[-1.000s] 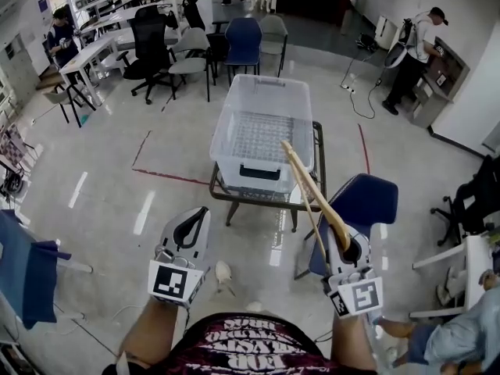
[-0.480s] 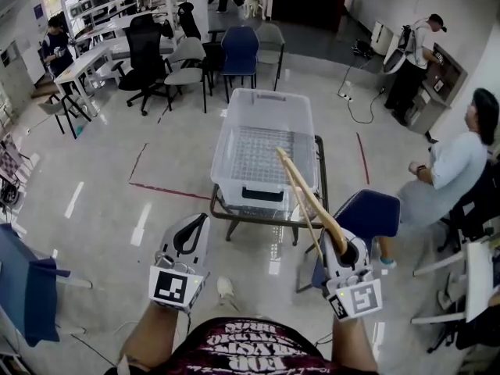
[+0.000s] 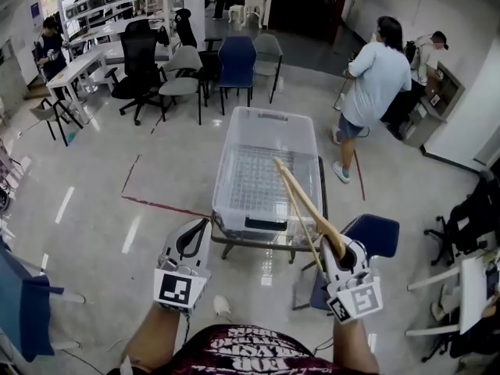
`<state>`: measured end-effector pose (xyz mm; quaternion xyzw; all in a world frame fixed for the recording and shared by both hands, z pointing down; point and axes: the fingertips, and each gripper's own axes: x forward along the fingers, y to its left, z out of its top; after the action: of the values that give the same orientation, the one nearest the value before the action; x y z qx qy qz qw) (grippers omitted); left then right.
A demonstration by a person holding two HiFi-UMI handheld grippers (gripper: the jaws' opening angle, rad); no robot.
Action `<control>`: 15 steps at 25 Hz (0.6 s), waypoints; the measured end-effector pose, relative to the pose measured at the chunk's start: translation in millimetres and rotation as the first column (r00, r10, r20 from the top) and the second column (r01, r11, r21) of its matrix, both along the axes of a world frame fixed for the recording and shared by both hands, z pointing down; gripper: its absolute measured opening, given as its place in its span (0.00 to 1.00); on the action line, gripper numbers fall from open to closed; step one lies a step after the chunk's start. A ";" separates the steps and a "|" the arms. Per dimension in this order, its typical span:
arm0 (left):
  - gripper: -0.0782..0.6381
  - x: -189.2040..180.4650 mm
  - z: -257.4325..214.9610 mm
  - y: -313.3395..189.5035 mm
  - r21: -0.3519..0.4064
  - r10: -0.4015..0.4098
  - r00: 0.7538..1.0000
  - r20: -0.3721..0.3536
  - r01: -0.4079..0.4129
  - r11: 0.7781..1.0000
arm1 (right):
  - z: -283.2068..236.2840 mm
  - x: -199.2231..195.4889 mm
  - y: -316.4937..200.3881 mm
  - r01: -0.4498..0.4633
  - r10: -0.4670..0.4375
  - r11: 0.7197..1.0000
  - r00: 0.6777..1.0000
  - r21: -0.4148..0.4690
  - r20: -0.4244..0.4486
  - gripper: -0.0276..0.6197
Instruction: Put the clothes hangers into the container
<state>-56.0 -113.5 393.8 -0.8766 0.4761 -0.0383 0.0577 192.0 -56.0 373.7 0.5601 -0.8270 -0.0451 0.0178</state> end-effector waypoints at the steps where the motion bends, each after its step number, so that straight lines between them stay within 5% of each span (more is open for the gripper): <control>1: 0.12 -0.9 -0.1 -7.4 0.002 0.004 1.000 -0.005 -0.004 1.000 | -1.6 -2.0 -7.2 0.000 0.000 1.000 1.000 0.000 -0.002 0.13; 15: 0.12 -15.1 8.5 -82.7 -0.018 0.094 0.996 0.002 -0.094 0.995 | -8.4 -29.0 -73.2 -0.037 0.037 0.999 0.999 0.004 0.006 0.13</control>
<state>-71.2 -196.3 402.3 -0.8984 0.4340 -0.0413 0.0523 163.0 -129.2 365.3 0.5754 -0.8165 -0.0450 0.0152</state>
